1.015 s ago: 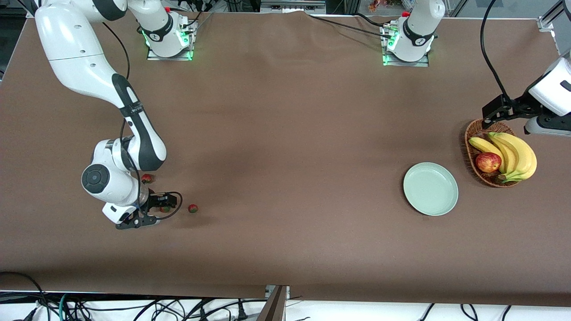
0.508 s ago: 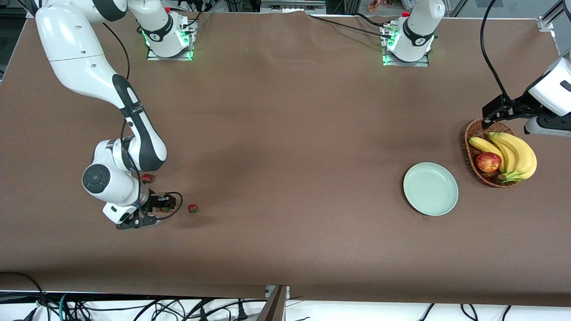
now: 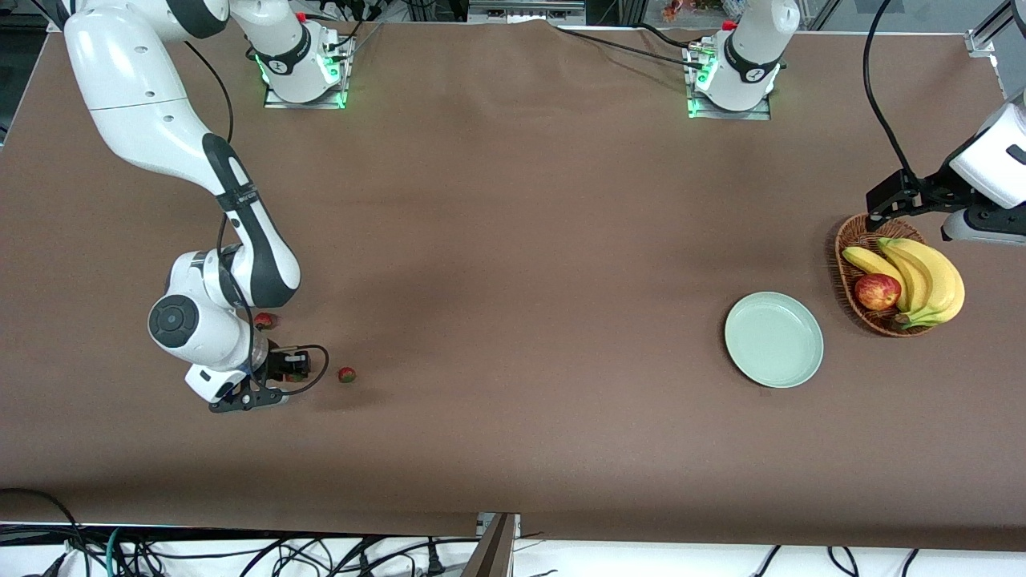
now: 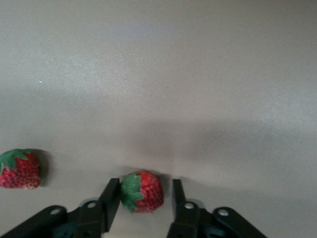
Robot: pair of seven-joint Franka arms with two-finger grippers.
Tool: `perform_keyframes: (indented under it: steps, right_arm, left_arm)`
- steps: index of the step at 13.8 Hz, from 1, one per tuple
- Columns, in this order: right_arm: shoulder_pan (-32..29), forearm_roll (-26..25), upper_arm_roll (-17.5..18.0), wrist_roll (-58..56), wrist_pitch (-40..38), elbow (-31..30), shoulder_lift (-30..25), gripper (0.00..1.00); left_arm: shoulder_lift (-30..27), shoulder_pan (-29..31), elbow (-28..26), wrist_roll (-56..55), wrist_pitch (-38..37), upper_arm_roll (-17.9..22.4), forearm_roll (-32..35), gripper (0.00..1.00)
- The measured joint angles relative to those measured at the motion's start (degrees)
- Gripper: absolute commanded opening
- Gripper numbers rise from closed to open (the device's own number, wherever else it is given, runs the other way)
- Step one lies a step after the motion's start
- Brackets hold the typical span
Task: Collect all strawberries into plate
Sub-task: 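Close the right gripper on the strawberry and lift it, then carry the strawberry toward the plate and release it on the table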
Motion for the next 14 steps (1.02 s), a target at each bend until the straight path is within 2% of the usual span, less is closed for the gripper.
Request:
perform_keyframes:
  steps: [4, 11, 14]
  right_arm:
    - [0.01, -0.03, -0.01, 0.0, 0.05, 0.01, 0.0, 0.19]
    - [0.25, -0.03, 0.04, -0.04, 0.4, 0.94, -0.04, 0.19]
    - [2.43, -0.03, 0.43, -0.07, 0.41, 1.77, -0.82, 0.19]
  left_arm:
    - [0.0, 0.01, 0.0, 0.0, -0.03, 0.0, 0.0, 1.0]
    - [0.0, 0.02, 0.0, 0.0, -0.06, 0.0, 0.0, 1.0]
    - [0.0, 0.02, 0.0, 0.0, -0.06, 0.0, 0.0, 1.0]
